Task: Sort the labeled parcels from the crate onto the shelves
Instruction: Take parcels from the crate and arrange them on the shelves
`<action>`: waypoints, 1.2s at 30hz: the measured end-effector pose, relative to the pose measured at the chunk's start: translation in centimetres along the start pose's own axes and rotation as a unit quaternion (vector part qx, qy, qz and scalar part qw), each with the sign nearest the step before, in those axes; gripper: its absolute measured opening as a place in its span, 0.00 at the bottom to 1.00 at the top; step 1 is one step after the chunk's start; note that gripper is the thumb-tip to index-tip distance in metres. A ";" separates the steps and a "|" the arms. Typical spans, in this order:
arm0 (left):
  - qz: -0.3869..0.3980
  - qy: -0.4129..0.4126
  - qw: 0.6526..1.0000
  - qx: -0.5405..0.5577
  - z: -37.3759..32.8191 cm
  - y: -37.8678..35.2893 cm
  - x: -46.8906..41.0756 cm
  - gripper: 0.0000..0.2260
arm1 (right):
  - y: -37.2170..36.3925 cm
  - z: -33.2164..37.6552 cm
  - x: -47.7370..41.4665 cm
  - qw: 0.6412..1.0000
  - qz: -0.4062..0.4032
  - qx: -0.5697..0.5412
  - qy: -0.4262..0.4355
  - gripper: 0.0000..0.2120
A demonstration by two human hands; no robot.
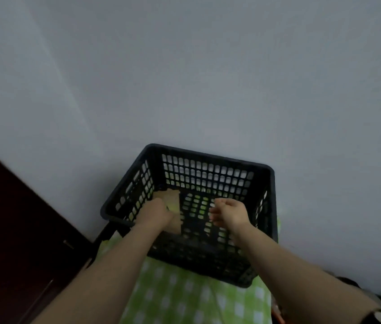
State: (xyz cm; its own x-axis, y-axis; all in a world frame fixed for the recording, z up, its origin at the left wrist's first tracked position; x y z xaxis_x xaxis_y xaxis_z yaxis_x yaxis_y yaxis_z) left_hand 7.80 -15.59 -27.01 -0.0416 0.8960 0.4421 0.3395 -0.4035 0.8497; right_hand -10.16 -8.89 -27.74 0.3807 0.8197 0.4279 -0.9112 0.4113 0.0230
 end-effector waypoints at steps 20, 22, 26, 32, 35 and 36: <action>0.119 0.299 0.946 0.043 1.4 -14.5 -25.1 0.68 | -6.7 -7.9 -18.8 0.989 -0.024 0.048 -0.141 0.07; 0.157 0.279 0.944 0.082 1.5 -15.0 -25.3 0.68 | -6.5 -7.5 -18.6 0.988 -0.027 0.053 -0.140 0.08; 0.359 0.225 0.859 0.289 -1.1 -12.4 -22.7 0.40 | -5.5 -5.9 -17.0 0.987 -0.045 0.052 -0.143 0.10; 0.434 0.089 0.778 0.446 -4.7 -4.0 -14.8 0.42 | -3.1 -2.1 -12.9 0.993 -0.039 0.040 -0.105 0.25; 0.427 0.021 0.757 0.494 -4.7 -1.4 -10.3 0.38 | -2.8 -0.9 -10.2 0.991 0.053 -0.006 -0.123 0.51; 0.417 0.003 0.754 0.508 -4.4 -0.5 -8.3 0.37 | -2.7 -0.3 -8.9 0.988 0.094 -0.024 -0.120 0.52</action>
State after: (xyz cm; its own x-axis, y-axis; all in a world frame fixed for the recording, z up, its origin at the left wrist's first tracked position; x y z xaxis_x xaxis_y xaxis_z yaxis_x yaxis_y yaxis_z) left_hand 3.82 -23.66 -29.82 0.5808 0.4074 0.7048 0.7943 -0.4729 -0.3813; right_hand -11.06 -17.15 -31.93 0.1523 0.7671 0.6231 -0.9513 0.2847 -0.1179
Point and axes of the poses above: each hand's wrist, its own x-axis away from the middle knuckle, its own y-axis out of the back of the hand, z = x × y, the point moved 3 cm from there along -x, towards the middle knuckle, and after that the axes turned 7 degrees about y, right-handed, at the moved point
